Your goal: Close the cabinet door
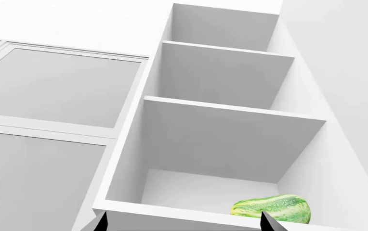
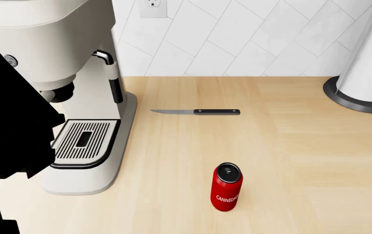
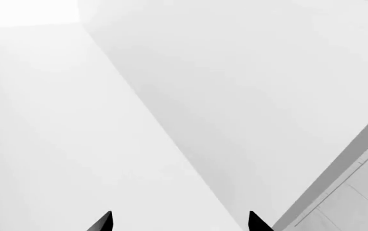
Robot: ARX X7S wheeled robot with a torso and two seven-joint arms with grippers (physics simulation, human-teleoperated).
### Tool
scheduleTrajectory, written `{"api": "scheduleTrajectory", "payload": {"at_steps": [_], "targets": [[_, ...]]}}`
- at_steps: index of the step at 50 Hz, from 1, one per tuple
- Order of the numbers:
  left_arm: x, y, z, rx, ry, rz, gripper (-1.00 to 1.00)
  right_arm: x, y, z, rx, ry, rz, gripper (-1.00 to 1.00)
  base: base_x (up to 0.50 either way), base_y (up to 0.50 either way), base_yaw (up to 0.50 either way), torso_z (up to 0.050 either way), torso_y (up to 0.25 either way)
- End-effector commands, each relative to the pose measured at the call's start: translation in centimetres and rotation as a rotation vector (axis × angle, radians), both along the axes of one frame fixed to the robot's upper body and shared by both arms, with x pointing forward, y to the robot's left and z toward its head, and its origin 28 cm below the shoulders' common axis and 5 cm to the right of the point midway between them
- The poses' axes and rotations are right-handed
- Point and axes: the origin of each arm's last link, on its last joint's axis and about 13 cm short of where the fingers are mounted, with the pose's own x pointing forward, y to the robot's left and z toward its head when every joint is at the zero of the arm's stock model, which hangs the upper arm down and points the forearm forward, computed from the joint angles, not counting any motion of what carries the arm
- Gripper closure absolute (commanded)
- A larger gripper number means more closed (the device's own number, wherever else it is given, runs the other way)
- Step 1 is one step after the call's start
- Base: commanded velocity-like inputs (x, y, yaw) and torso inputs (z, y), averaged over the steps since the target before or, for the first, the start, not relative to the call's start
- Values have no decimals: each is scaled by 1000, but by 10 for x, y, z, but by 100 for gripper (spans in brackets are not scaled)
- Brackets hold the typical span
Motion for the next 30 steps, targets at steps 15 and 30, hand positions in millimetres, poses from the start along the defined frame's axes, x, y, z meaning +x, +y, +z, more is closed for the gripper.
{"api": "scheduleTrajectory", "payload": {"at_steps": [15, 30], "targets": [[2, 1, -1, 1, 1, 2, -100, 73, 59, 72, -257, 40, 197, -100, 0, 0, 0, 0, 0], [-1, 1, 0, 1, -3, 0, -100, 104, 92, 107, -381, 66, 294, -100, 0, 0, 0, 2, 0]]}}
